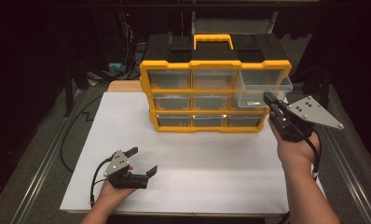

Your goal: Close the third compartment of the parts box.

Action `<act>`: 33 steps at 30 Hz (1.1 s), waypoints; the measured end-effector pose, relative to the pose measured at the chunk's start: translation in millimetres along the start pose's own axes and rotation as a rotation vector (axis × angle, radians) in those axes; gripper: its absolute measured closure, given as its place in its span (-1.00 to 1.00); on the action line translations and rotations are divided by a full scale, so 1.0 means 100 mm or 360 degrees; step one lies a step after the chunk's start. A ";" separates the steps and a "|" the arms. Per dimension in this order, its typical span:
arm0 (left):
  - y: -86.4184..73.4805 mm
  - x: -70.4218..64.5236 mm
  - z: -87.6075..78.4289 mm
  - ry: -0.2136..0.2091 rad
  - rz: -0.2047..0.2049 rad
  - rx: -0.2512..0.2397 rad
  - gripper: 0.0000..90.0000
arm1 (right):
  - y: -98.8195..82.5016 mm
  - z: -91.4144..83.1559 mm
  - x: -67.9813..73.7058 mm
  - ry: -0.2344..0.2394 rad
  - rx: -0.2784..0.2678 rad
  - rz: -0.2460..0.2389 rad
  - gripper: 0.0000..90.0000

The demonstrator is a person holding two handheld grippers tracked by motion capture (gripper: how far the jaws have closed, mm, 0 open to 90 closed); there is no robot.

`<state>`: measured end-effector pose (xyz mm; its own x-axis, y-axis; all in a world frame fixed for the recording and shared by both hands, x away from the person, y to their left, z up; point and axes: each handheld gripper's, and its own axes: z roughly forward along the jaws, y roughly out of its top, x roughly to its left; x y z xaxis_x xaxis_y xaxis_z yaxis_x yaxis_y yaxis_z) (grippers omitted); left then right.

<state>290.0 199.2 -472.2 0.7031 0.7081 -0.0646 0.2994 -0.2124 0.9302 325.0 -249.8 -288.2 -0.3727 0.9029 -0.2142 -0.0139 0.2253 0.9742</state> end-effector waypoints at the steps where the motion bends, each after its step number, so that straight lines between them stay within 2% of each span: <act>1: 0.00 0.00 0.00 0.0000 0.0003 0.0001 -0.99 | 0.00 0.02 -0.01 -0.0002 0.0000 0.0002 1.00; 5: 0.00 0.00 0.00 0.0001 -0.0012 -0.0012 -0.99 | 0.00 0.05 -0.02 -0.0008 0.0008 -0.0010 1.00; 8: 0.00 -0.01 0.00 -0.0001 0.0005 0.0003 -0.99 | -0.01 0.08 -0.03 -0.0014 0.0013 -0.0003 1.00; 10: 0.01 0.00 -0.01 0.0002 -0.0010 -0.0015 -0.99 | -0.01 0.12 -0.04 -0.0024 0.0015 -0.0006 1.00; 20: 0.00 -0.01 -0.01 0.0002 -0.0004 -0.0003 -0.99 | 0.00 0.24 -0.09 -0.0050 0.0040 0.0005 1.00; 28: 0.00 -0.01 0.00 -0.0007 0.0003 0.0002 -0.99 | 0.03 0.32 -0.10 -0.0057 0.0055 -0.0028 1.00; 33: 0.00 0.00 0.01 -0.0005 -0.0007 0.0005 -0.99 | 0.02 0.40 -0.11 -0.0059 0.0067 0.0000 1.00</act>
<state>290.7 199.0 -472.6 0.7039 0.7068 -0.0700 0.3045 -0.2113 0.9288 366.7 -244.8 -287.1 -0.3378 0.9158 -0.2175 0.0257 0.2399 0.9705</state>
